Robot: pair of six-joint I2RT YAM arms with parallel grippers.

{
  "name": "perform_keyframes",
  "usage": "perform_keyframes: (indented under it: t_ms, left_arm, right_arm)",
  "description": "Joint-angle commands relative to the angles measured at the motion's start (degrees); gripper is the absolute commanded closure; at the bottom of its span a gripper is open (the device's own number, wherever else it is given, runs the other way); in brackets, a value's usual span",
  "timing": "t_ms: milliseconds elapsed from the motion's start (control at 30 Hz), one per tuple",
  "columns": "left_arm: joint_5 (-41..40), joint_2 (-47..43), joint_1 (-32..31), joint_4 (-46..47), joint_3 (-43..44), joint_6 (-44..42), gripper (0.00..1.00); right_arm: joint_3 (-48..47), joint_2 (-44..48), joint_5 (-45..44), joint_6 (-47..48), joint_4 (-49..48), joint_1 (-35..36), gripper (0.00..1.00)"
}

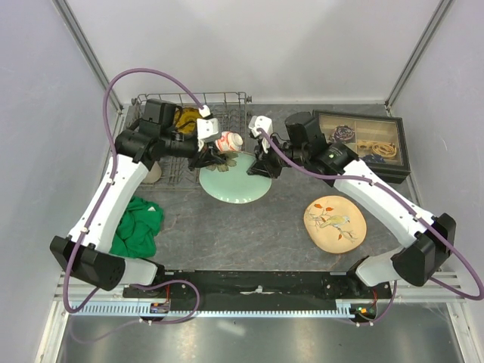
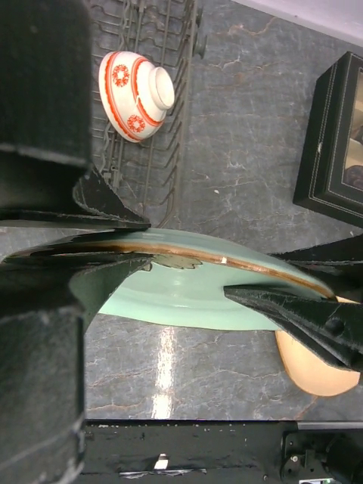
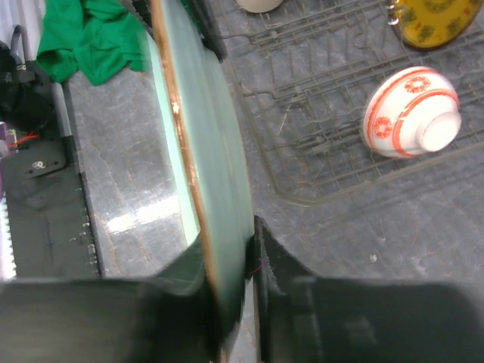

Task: Unload the mixed dishes from the dish rack
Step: Place the plate on the plate.

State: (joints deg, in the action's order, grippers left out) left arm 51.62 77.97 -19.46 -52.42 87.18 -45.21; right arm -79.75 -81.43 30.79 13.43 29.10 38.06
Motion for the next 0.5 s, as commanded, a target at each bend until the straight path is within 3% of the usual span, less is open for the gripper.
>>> perform_keyframes:
  t_ms: [0,100,233,300,333,367,467]
  left_arm:
    - [6.92,-3.44,-0.49,5.92,0.36,3.72,0.98]
    - [6.22,-3.79,-0.49,8.29,-0.51,5.92,0.88]
    - [4.2,-4.67,-0.4,10.67,-1.83,7.24,0.65]
    - [2.97,-5.2,-0.4,11.73,-2.62,7.24,0.59]
    - [2.62,-5.9,-0.49,12.69,-2.97,7.33,0.45]
    - [2.18,-6.25,-0.49,13.22,-3.24,7.5,0.4]
    - [0.6,-7.92,-0.49,14.89,-4.12,7.68,0.35]
  right_arm:
    - [-1.99,-0.66,-0.99,0.37,-1.33,-0.36,1.0]
    - [-1.47,-0.22,-1.43,0.45,-1.42,-0.36,1.0]
    - [0.2,0.83,-3.1,1.07,-1.33,-0.36,1.0]
    - [0.82,1.27,-3.97,1.33,-1.42,-0.36,1.0]
    - [1.43,1.79,-5.02,1.51,-1.42,-0.36,1.0]
    - [1.61,1.97,-5.38,1.6,-1.42,-0.45,1.0]
    - [2.84,3.03,-6.35,1.51,-1.15,-1.24,1.0]
